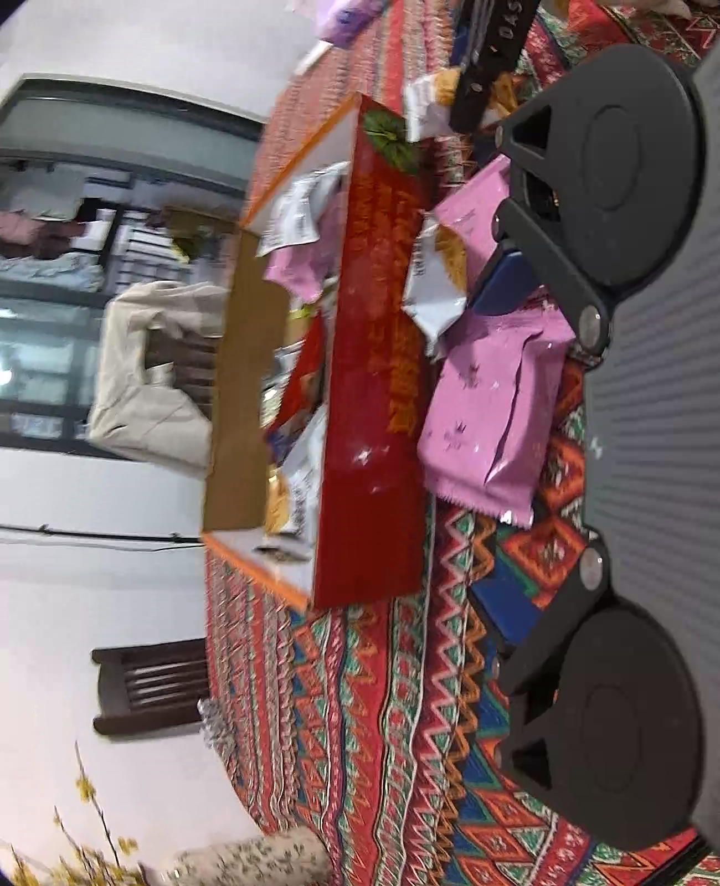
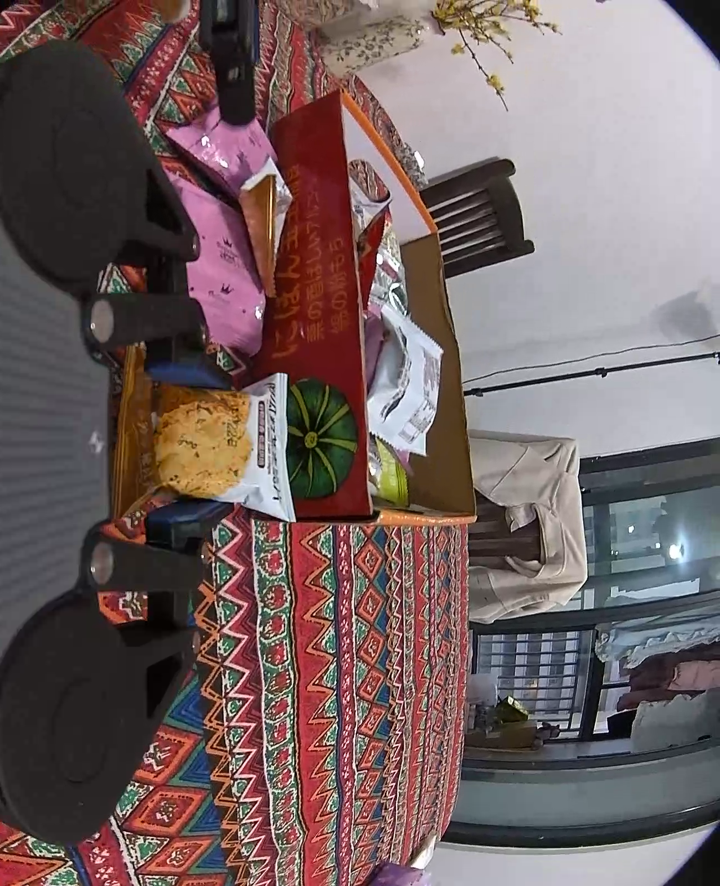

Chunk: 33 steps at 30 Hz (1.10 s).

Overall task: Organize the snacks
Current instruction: 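Grasp a gold cookie packet with the right gripper while the left grasps a pink packet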

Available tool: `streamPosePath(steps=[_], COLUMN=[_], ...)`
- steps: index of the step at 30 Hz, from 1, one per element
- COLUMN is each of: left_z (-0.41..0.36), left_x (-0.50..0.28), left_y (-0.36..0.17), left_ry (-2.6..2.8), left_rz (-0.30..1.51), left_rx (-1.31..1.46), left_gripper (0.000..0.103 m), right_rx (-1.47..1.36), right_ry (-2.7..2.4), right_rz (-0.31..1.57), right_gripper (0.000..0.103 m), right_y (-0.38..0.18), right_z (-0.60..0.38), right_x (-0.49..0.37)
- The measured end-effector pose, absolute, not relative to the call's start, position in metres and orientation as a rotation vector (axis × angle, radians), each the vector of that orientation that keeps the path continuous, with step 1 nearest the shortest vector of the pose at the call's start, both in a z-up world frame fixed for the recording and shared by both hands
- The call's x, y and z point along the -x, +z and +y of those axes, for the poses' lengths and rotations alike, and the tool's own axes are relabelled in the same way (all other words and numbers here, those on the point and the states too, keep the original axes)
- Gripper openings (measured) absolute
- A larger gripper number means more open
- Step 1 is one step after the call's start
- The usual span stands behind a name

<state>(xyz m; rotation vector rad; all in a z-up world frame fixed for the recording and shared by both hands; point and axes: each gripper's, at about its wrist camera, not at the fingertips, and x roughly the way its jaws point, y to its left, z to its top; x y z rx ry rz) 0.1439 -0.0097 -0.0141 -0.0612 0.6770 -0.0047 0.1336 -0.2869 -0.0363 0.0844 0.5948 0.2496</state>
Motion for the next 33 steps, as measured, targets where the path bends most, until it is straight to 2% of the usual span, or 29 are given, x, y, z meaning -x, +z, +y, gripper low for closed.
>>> streamPosePath(steps=[15,24,25,27,33], left_z=[-0.03,-0.03,-0.03,-0.03,-0.029], left_x=[-0.173,-0.172,-0.172,-0.17,-0.161], left_y=[-0.034,-0.036,-0.036,-0.035,-0.031], left_ry=[0.039,0.049,0.05,0.045,0.034], left_rz=[0.784,0.767,0.763,0.752,0.725], left_rx=[0.032,0.028,0.029,0.031,0.046], left_gripper=[0.103,0.102,0.101,0.09,0.07], right_rx=[-0.117,-0.113,-0.113,-0.113,-0.113], right_ry=[0.286,0.29,0.29,0.29,0.29], right_rz=[0.588,0.589,0.59,0.59,0.59], right_gripper=[0.04,0.04,0.04,0.04,0.04], right_y=[-0.034,-0.034,-0.035,-0.035,-0.035], right_z=[-0.294,-0.292,-0.291,-0.291,-0.291], right_x=[-0.127,-0.128,-0.129,-0.129,-0.129])
